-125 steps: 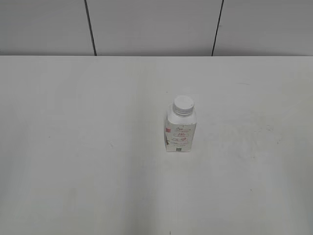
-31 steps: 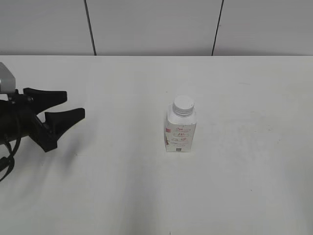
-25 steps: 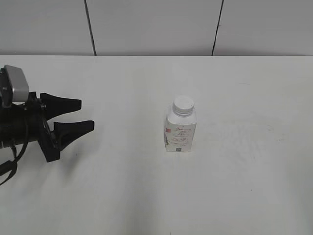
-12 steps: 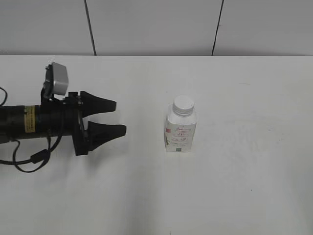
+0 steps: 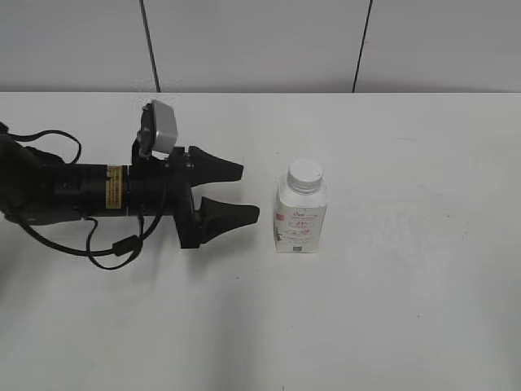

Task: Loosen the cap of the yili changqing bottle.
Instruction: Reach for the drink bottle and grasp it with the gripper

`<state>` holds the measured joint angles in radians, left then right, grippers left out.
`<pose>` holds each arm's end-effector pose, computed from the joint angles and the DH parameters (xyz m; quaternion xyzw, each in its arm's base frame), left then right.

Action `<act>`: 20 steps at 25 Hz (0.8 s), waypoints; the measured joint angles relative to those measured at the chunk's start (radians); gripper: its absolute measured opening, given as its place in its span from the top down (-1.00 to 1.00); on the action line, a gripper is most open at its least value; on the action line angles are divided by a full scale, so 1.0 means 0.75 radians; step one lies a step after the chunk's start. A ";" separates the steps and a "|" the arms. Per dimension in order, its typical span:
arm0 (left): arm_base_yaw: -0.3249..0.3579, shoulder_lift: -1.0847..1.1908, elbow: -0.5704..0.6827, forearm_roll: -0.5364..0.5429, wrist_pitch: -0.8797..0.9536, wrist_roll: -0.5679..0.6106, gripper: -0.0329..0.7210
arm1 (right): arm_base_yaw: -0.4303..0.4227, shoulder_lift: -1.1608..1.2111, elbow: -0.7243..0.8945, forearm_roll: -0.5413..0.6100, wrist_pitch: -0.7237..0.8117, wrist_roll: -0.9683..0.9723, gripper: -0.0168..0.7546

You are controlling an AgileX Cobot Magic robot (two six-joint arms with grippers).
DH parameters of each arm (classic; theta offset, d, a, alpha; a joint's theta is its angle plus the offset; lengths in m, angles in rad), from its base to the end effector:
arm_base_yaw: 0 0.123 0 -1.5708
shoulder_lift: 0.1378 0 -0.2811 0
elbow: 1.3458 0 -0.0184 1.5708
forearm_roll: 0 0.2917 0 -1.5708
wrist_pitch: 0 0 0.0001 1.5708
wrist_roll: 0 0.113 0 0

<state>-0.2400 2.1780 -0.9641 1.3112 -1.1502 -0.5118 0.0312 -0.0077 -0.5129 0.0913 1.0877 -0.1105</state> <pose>0.3418 -0.1862 0.0438 0.4917 0.6263 -0.4042 0.4501 0.0499 0.0107 0.2892 -0.0633 0.8517 0.0250 0.5197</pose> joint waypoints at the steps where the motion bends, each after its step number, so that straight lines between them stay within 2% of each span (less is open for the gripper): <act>1: -0.014 0.007 -0.016 -0.002 0.000 -0.009 -0.62 | 0.000 0.000 0.000 0.000 0.000 0.000 -0.57; 9: -0.110 0.080 -0.098 -0.015 0.016 -0.036 -0.62 | 0.000 0.000 0.000 0.000 0.000 0.000 -0.57; 20: -0.186 0.108 -0.192 -0.029 0.064 -0.041 -0.62 | 0.000 0.000 0.000 0.000 0.000 0.000 -0.57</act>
<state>-0.3791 2.2591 -1.1084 1.2895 -1.1021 -0.5423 0.0312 -0.0077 -0.5129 0.0913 1.0877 -0.1102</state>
